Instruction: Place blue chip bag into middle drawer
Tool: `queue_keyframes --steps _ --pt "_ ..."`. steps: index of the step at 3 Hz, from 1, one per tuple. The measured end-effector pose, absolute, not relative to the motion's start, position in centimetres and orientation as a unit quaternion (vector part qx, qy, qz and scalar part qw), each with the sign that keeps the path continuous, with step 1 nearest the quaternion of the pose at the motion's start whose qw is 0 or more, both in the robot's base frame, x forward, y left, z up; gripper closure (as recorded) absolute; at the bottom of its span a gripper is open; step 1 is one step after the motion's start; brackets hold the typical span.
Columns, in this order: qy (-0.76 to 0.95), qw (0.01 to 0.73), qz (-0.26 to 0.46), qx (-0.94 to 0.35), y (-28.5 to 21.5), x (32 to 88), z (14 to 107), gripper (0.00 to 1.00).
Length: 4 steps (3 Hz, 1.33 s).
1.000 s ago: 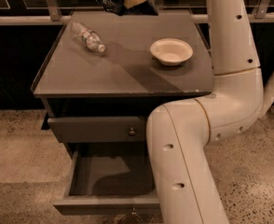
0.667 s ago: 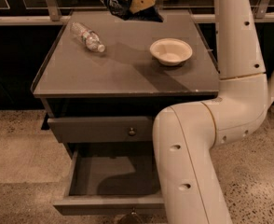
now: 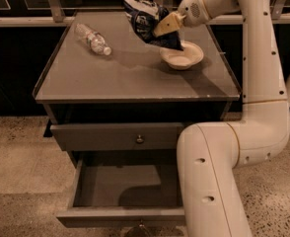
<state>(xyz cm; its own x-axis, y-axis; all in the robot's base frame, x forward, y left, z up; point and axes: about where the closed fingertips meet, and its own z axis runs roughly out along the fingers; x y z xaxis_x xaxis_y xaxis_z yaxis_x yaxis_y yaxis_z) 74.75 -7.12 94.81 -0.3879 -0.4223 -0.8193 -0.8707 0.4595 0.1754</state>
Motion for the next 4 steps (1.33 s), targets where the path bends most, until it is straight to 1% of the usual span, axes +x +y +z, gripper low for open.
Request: queue_keyframes --steps 1,2,4 --pt "0.790 0.333 0.365 -0.364 -8.6 74.3 92.6 1.00" --pt "0.790 0.338 0.370 -0.353 -8.0 74.8 92.7 1.00" --pt "0.804 0.273 0.388 -0.359 -5.2 73.8 92.3 1.00"
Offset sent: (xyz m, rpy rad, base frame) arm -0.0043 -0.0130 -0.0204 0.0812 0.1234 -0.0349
